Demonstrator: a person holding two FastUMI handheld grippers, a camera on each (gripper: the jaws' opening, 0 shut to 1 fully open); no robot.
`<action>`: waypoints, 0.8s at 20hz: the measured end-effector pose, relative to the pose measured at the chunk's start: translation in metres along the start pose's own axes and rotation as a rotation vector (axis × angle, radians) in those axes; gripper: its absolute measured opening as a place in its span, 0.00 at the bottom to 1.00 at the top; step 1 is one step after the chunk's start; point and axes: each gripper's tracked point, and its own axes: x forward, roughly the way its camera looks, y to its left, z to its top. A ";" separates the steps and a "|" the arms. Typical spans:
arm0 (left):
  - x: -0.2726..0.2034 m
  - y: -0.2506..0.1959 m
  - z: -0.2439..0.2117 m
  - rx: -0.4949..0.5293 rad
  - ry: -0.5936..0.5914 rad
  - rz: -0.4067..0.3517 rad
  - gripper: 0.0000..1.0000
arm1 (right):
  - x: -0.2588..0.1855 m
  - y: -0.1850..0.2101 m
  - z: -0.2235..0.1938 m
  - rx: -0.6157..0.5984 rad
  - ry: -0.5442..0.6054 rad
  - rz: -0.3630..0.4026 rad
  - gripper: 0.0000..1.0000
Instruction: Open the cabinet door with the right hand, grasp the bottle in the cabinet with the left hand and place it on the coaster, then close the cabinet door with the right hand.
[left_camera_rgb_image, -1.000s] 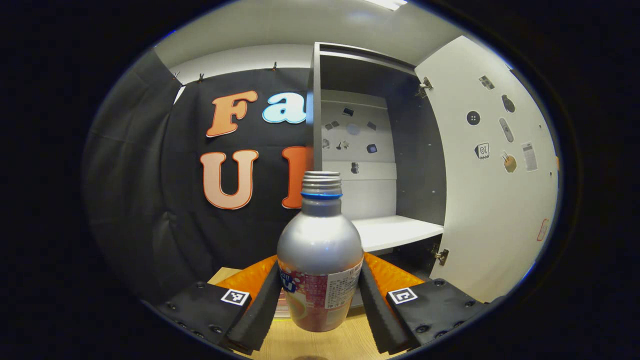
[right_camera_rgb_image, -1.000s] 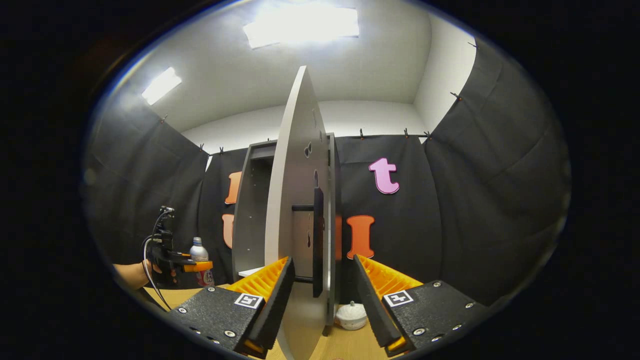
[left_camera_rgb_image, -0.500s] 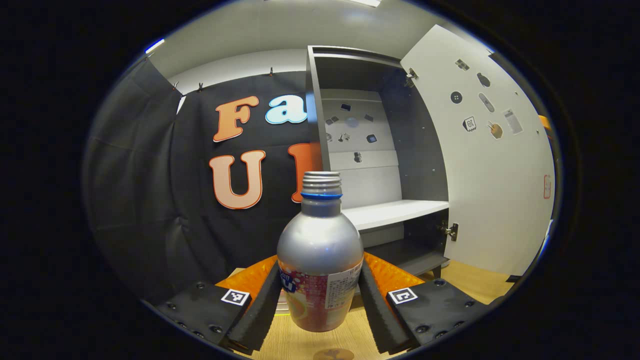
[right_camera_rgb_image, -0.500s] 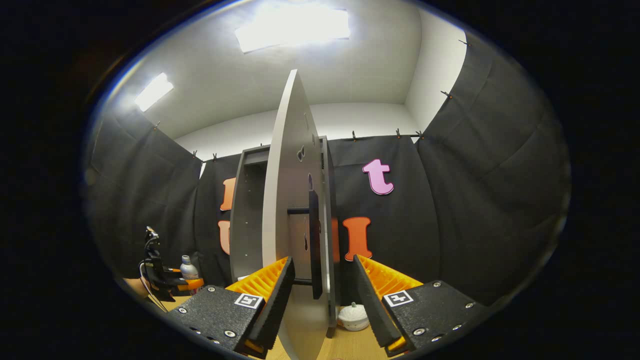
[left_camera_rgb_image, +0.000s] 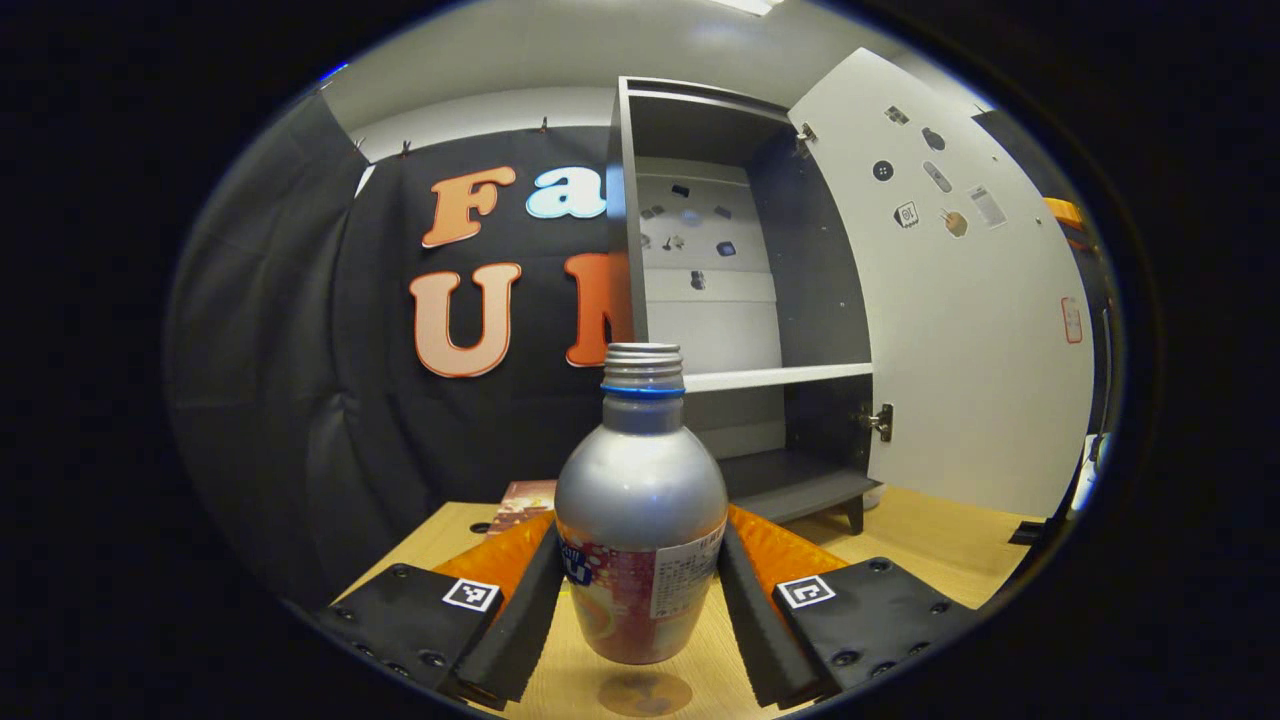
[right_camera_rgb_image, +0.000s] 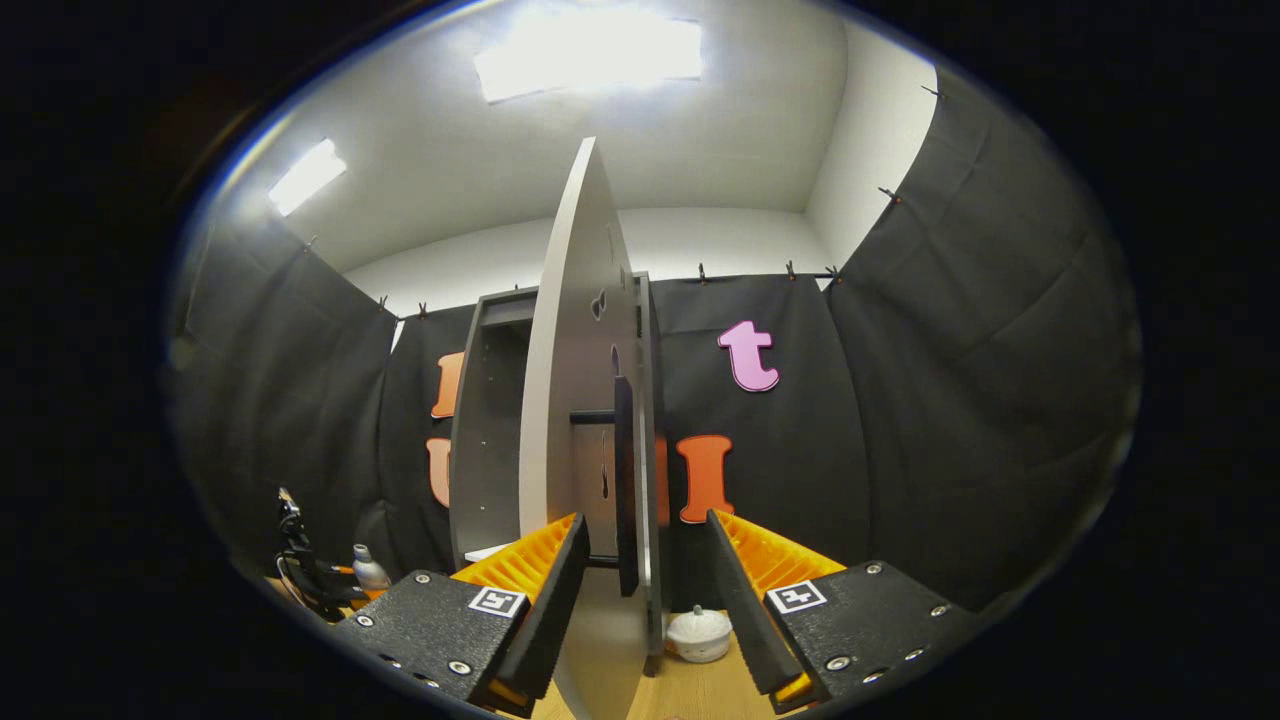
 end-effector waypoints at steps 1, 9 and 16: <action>0.000 0.003 -0.009 -0.013 0.008 -0.004 0.86 | 0.000 -0.003 -0.001 -0.001 0.000 -0.005 0.73; -0.002 0.005 -0.066 -0.047 0.061 -0.032 0.86 | 0.002 -0.009 -0.009 0.022 0.027 -0.016 0.73; -0.005 0.008 -0.105 -0.064 0.084 -0.007 0.86 | 0.001 -0.005 -0.009 0.009 0.028 -0.009 0.73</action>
